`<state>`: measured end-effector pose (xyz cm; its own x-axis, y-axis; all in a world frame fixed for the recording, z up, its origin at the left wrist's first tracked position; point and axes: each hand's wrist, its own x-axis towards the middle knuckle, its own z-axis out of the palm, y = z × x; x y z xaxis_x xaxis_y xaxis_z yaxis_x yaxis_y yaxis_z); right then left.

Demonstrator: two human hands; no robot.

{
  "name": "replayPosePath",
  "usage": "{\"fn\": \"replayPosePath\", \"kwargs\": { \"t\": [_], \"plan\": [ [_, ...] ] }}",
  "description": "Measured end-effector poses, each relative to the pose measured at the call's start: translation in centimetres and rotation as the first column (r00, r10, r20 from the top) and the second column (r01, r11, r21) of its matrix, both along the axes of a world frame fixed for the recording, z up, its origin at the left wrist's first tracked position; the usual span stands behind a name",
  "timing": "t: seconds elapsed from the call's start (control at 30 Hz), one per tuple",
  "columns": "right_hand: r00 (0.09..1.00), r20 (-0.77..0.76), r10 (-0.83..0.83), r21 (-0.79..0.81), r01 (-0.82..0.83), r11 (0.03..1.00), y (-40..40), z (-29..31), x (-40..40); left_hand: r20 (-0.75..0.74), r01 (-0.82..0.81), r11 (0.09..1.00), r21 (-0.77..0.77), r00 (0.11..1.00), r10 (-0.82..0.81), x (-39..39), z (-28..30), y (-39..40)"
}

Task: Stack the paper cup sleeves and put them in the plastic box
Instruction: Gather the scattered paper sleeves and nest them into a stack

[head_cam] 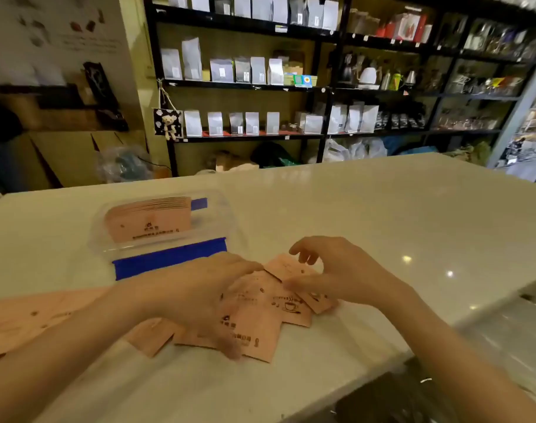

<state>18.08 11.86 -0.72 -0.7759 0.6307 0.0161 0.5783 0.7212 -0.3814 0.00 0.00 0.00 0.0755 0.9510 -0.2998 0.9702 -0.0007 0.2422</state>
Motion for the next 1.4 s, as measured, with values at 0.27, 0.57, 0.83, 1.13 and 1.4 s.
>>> {"fn": "replayPosePath", "kwargs": {
  "t": [0.27, 0.57, 0.83, 1.13, 1.4],
  "plan": [
    [0.991, -0.010, -0.137, 0.108, 0.137, 0.985, -0.4, -3.7, 1.9, -0.054, 0.005, 0.988, 0.156, 0.999, 0.004, -1.4, -2.9, -2.9],
    [0.977, 0.016, -0.214, 0.065, 0.213, 0.975, -0.1, -4.4, 1.9, 0.023, -0.006, 0.959, 0.284, 1.000, 0.000, -2.1, -4.0, -3.2],
    [0.934, -0.237, -0.269, -0.033, 0.269, 0.963, -0.7, -3.7, 0.8, 0.032, 0.011, 0.912, 0.411, 0.999, -0.026, -2.1, -3.3, -3.4],
    [0.843, -0.535, -0.059, -0.037, 0.047, 0.998, -3.4, 1.0, -4.3, 0.025, -0.099, 0.754, 0.650, 0.994, 0.110, -5.1, 1.3, -6.5],
    [0.799, -0.568, 0.197, -0.028, -0.258, 0.966, -6.0, 2.0, -12.7, 0.109, -0.434, 0.709, 0.557, 0.884, 0.456, -9.0, 1.8, -12.1]
  ]
}}
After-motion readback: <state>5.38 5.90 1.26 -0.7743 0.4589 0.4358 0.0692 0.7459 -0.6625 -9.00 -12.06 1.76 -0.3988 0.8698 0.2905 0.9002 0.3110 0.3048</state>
